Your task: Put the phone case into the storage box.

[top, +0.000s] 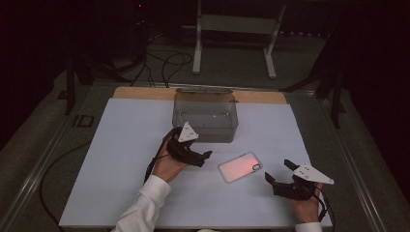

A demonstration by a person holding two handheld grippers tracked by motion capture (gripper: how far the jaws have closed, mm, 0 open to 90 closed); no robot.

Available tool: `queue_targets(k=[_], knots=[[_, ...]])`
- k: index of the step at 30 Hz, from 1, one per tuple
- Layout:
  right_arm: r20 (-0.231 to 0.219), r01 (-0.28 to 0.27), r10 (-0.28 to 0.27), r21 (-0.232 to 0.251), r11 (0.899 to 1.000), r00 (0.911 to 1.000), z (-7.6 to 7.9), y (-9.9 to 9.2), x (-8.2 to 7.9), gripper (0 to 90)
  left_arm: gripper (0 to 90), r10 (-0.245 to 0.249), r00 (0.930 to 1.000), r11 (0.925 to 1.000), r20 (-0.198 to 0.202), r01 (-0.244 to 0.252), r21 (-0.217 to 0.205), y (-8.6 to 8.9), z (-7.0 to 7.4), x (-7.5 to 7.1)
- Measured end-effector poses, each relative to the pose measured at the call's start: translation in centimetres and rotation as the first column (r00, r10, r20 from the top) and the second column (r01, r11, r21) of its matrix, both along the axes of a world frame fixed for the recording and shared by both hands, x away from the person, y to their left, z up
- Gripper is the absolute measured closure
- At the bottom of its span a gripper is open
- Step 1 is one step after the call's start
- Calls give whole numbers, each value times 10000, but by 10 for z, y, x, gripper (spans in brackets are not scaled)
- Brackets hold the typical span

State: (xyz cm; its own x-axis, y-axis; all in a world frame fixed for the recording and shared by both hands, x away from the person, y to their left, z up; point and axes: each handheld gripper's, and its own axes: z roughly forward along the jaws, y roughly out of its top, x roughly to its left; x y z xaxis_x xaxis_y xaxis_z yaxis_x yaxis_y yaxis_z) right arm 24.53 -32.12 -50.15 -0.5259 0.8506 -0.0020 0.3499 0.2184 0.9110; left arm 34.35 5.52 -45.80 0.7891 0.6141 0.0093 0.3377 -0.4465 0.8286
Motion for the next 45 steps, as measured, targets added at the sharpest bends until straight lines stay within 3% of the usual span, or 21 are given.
queue_targets(k=[23, 45], knots=[[-7, -12, 12, 7, 10000, 10000, 0, 0, 1, 94, 67, -275, 9994, 9995, -203, 278, 151, -19, -9, 7], [9, 3, -3, 27, 10000, 10000, 0, 0, 0, 94, 75, -640, 9948, 9963, -789, 682, 516, -40, -21, 12]])
